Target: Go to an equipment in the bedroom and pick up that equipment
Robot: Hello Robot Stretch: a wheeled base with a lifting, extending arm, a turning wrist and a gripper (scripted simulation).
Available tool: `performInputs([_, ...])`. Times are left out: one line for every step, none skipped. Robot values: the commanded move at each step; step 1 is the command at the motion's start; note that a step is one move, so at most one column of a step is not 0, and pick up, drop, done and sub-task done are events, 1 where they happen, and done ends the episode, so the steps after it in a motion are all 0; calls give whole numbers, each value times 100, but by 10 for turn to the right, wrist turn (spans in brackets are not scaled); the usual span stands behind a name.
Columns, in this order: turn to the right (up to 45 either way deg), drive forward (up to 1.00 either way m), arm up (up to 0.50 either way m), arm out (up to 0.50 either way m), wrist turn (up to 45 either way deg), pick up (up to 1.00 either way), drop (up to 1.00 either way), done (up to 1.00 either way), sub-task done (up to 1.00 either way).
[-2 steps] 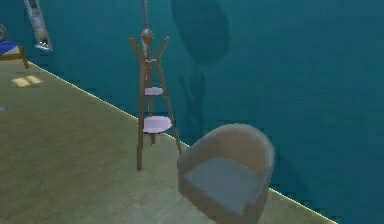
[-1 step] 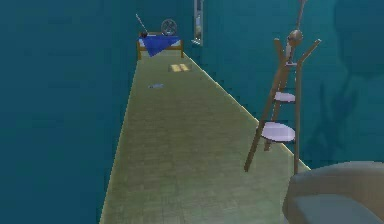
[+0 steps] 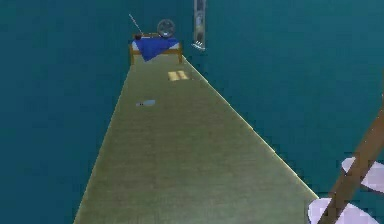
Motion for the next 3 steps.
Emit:
performInputs([0, 100, 0, 0, 0, 0, 0, 0, 0])
performInputs([0, 100, 0, 0, 0, 0, 0, 0, 0])
performInputs([0, 100, 0, 0, 0, 0, 0, 0, 0])
